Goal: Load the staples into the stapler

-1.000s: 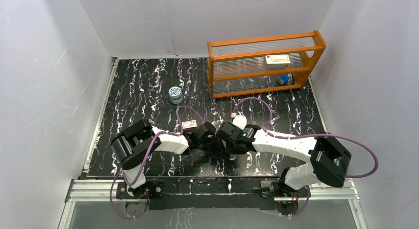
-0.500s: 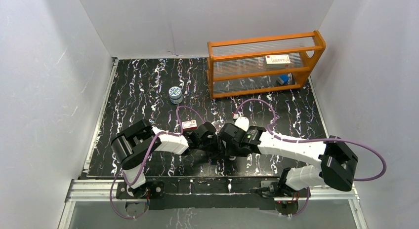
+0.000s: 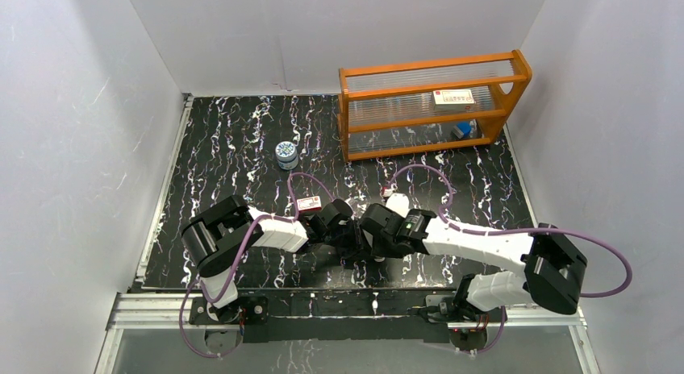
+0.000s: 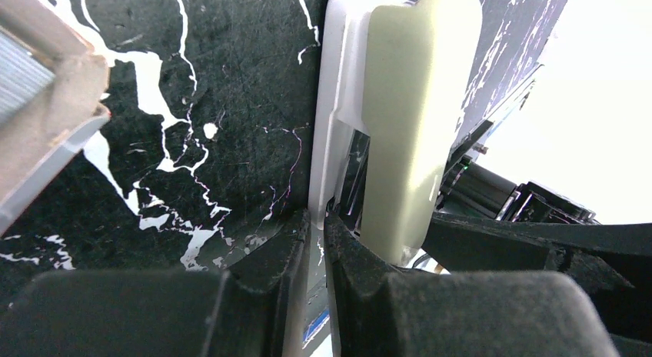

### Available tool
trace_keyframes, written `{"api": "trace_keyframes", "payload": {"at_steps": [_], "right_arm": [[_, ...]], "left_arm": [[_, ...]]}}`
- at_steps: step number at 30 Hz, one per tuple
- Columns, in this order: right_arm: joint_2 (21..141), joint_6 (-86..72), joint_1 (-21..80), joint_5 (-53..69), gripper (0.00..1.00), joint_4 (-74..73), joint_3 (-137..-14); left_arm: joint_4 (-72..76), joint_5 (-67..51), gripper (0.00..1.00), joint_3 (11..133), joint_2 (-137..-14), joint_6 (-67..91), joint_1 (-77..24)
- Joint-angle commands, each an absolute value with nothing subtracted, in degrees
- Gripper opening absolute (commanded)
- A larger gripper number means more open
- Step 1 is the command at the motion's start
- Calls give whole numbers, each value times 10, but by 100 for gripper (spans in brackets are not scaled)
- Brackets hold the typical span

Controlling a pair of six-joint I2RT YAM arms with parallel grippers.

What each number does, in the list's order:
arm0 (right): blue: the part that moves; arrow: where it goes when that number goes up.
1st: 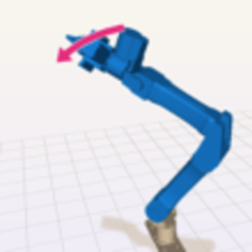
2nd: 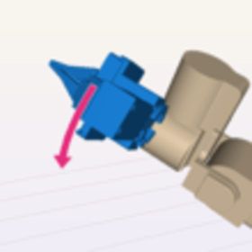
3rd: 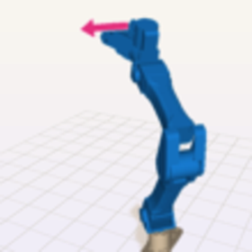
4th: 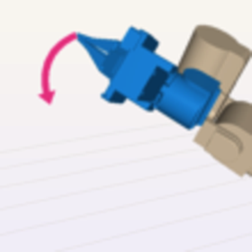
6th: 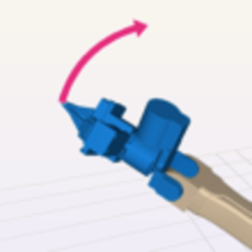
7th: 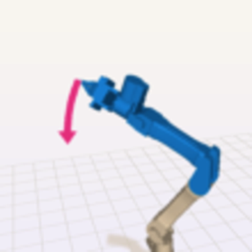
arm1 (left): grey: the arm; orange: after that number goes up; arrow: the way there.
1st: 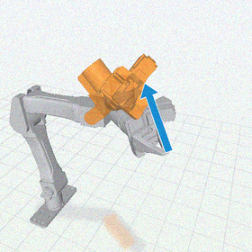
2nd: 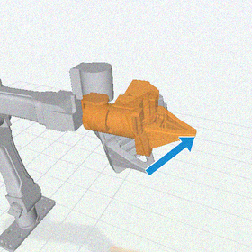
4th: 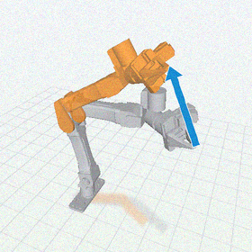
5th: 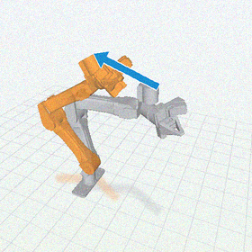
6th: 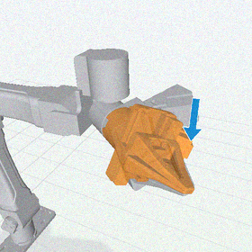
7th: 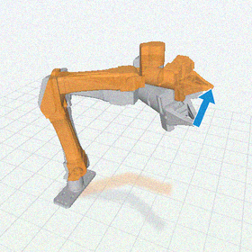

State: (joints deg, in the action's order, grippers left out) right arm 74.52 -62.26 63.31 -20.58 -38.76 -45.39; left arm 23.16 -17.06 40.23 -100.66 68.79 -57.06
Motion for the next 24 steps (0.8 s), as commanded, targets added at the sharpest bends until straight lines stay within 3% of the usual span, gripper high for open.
{"api": "trace_keyframes", "payload": {"at_steps": [1,18,24], "right_arm": [[741,-644,626,-190,24,-391,-398],[739,-650,595,-94,18,-279,-265],[705,-646,591,-145,24,-352,-319]], "left_arm": [[185,-142,13,400,-1017,666,-566],[194,-138,13,389,-1004,664,-566],[189,-138,13,395,-1001,656,-566]]}}
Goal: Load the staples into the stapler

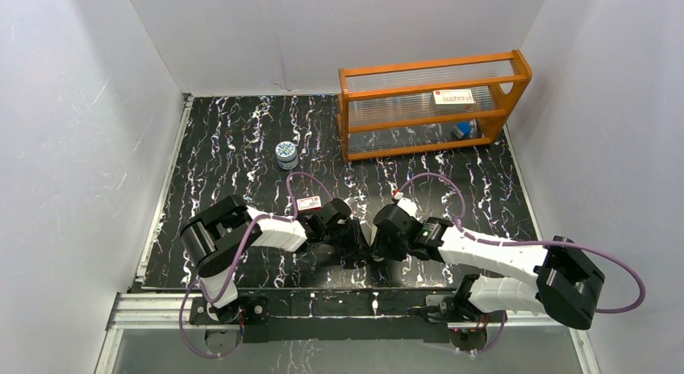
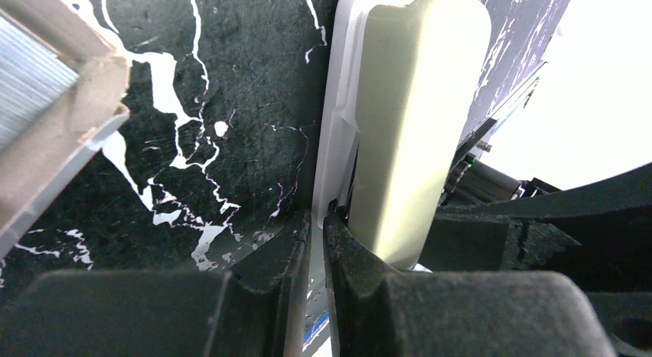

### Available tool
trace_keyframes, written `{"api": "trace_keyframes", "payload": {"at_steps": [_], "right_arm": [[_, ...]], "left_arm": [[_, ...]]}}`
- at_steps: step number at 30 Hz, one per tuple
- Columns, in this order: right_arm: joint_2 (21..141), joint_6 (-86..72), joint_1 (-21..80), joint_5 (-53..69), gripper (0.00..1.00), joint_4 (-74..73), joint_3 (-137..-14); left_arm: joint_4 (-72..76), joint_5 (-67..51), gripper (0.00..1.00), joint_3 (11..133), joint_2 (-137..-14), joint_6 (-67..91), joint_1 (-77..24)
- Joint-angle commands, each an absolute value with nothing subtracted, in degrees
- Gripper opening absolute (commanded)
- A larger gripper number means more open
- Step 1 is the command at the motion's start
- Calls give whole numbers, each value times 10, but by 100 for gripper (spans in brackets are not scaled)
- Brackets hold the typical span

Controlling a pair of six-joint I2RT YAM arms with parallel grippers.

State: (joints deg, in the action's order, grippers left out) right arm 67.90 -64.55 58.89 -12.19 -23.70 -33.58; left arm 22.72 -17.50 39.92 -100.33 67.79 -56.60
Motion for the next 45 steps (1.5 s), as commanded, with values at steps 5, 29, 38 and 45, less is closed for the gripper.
{"api": "trace_keyframes", "payload": {"at_steps": [5,29,38,45], "right_arm": [[672,-635,588,-213,38,-438,-401],[707,-559,554,-230,78,-399,-453],[792,-511,511,-198,55,-331,-457],[855,-492,501,-199,47,-334,-479]], "left_arm": [[180,-132,13,398,-992,649,-566],[133,-94,20,402,-920,617,-566],[15,9,29,395,-800,576,-566],[-59,81,37,367,-714,567,-562]]}}
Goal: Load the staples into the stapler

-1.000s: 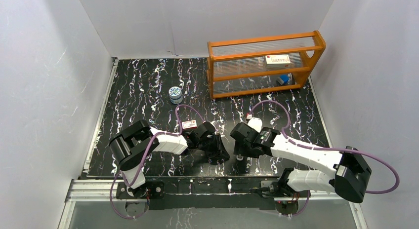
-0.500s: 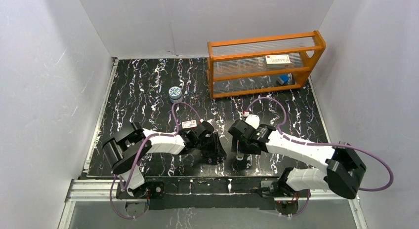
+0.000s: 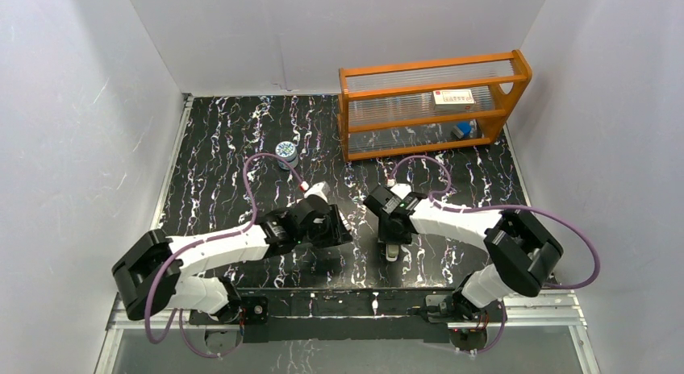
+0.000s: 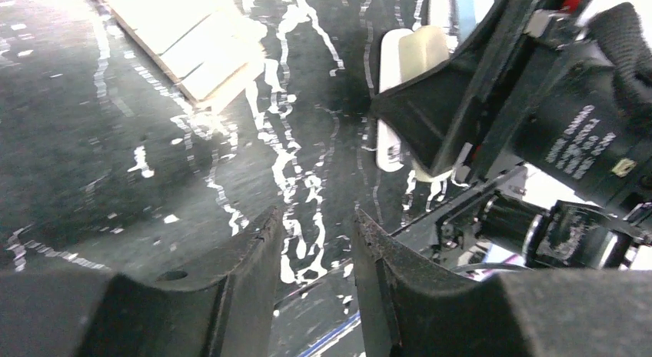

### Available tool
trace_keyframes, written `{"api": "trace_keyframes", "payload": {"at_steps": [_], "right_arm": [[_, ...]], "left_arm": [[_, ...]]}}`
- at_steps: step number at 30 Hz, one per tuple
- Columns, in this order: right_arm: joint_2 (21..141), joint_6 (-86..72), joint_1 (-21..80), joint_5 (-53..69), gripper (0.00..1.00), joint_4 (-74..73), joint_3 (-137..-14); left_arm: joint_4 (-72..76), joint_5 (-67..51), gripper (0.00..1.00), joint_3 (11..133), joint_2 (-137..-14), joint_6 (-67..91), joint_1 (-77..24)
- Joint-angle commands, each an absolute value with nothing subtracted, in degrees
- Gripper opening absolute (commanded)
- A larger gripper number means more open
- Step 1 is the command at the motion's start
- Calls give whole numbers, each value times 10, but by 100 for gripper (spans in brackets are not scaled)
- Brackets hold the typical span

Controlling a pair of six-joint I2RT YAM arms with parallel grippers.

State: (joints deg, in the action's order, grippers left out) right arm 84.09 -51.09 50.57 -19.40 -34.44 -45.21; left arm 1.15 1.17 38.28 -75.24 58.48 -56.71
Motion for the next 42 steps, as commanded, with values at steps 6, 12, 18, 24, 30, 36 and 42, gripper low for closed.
{"api": "trace_keyframes", "payload": {"at_steps": [6,12,18,24,30,36,42], "right_arm": [[867,-450,492,-213,36,-311,-501],[885,-364,445,-192,35,-235,-515],[912,-317,432,-169,53,-219,-545],[845,-313,433,-190,80,-270,-566],[664,-302,433,-260,92,-322,-560],[485,-307,433,-370,99,-449,-589],[418,-301,433,-454,99,-564,-692]], "left_arm": [[-104,116,44,365,-675,558,-557],[-163,176,50,378,-638,540,-552],[-204,231,61,392,-579,497,-548],[-222,281,74,408,-517,411,-547],[-307,345,84,482,-486,360,-547],[-409,417,89,579,-436,323,-547],[-503,501,92,725,-398,267,-547]]}}
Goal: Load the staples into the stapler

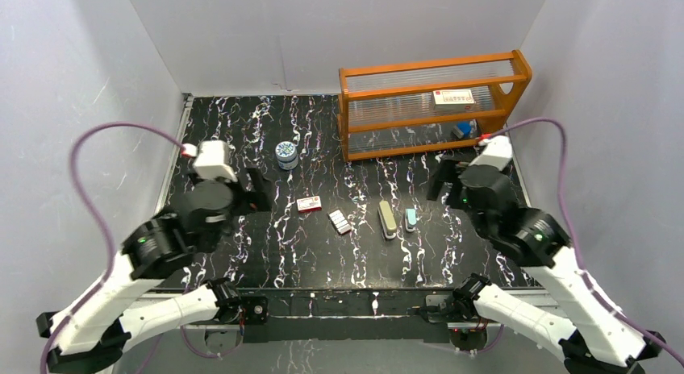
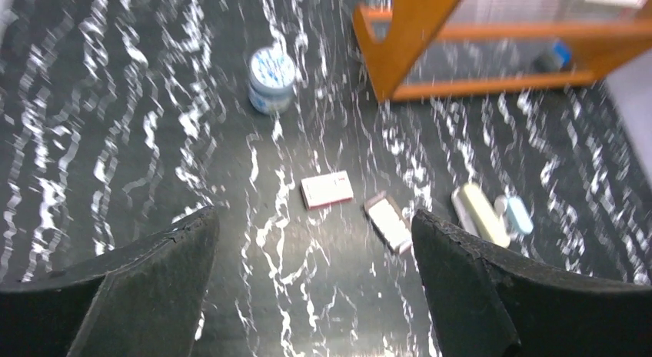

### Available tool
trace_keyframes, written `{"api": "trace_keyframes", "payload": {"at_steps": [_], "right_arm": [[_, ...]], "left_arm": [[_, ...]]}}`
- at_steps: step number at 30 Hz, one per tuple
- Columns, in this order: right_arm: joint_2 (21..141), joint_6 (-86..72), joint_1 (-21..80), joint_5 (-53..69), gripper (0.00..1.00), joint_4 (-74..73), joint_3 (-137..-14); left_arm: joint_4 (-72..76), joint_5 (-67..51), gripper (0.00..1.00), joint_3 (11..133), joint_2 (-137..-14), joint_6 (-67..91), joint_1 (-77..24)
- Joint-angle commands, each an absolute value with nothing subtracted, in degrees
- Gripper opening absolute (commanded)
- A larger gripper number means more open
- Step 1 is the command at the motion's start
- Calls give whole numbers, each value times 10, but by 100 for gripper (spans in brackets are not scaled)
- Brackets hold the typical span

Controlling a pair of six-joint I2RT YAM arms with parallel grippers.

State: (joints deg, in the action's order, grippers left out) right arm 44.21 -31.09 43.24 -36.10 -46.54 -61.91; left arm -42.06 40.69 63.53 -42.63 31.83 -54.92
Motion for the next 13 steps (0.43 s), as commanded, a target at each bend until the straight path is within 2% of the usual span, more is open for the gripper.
{"api": "trace_keyframes", "payload": {"at_steps": [1,6,13], "right_arm": [[412,-298,433,-466,99,-574,-710],[376,-268,432,-495,99,-574,-755],[362,-252,433,-494,99,-557,-763]], "left_arm": [[-514,509,93,749,-393,263,-547],[-536,508,93,820,-361,247,-547],[-529,502,94,832,-332,242,-547]]}}
